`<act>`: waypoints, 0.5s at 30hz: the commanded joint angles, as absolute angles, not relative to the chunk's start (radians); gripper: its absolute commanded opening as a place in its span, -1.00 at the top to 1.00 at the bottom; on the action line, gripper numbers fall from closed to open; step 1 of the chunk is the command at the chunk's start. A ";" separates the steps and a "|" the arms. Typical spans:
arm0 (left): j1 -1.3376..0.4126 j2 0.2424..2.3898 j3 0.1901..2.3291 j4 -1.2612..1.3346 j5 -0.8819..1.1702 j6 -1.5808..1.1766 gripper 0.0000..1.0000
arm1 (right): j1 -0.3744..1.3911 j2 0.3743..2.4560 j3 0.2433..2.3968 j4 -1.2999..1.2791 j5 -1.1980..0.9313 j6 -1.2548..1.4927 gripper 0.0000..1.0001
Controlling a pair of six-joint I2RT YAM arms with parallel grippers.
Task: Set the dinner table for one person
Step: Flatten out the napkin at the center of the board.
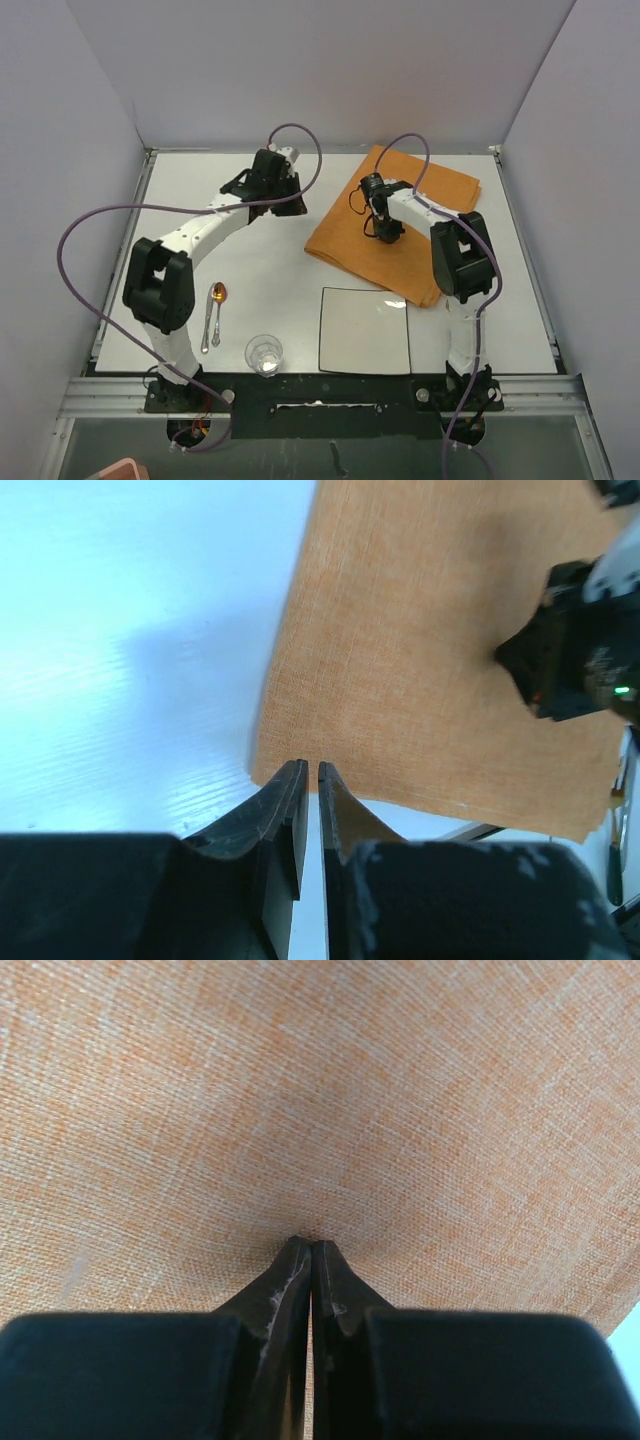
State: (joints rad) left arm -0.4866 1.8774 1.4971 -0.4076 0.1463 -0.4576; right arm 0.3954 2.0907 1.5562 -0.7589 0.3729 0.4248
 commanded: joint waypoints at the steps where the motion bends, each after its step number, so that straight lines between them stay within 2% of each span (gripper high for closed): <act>1: -0.437 1.701 1.483 -0.365 0.107 -0.445 0.81 | 0.448 2.156 1.636 -0.777 0.308 0.408 1.00; 15: -0.390 1.589 1.400 -0.378 0.095 -0.445 0.81 | 0.547 2.339 1.896 -0.782 0.171 0.424 1.00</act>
State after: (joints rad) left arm -0.4057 1.6737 1.4063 -0.4007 0.1085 -0.4580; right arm 0.5125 2.2757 1.8561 -0.8398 0.3279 0.3817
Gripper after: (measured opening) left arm 0.095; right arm 0.022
